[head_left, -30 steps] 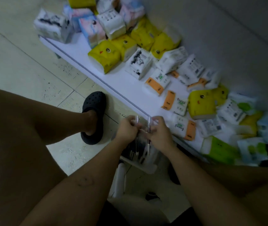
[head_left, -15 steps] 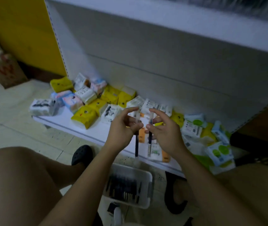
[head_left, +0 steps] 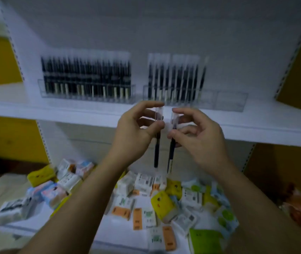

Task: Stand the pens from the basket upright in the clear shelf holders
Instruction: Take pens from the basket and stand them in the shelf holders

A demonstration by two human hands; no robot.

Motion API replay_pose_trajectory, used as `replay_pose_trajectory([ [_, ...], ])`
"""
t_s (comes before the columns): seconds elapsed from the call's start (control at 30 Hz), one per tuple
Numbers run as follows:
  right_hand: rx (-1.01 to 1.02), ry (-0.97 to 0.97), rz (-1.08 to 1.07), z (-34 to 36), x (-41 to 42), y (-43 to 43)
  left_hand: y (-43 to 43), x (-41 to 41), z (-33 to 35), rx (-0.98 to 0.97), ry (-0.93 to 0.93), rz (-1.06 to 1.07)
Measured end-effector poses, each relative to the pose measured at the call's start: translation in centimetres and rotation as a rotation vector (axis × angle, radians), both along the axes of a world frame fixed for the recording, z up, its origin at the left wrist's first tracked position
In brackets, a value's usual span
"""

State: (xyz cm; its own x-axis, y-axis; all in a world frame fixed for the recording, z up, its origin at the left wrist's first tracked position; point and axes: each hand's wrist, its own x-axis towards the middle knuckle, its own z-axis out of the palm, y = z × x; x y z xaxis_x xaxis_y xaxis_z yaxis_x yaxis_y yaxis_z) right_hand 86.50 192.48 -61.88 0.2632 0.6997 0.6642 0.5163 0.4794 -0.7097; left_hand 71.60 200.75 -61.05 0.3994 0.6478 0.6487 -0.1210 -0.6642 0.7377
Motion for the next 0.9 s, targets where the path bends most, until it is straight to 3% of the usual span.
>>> replay_pose_trajectory([
  [0.17, 0.14, -0.026, -0.04, 6.7, 3.2, -0.7, -0.1, 2.6, 6.3, 0.159, 0.011, -0.011],
  [0.37, 0.215, -0.057, -0.101, 11.7, 7.5, 0.3, 0.9, 6.3, 10.8, 0.215, -0.008, -0.047],
  [0.9, 0.19, -0.102, -0.209, 16.9, 16.6, 8.8, 7.2, 16.0, 17.0, 0.363, 0.124, 0.146],
])
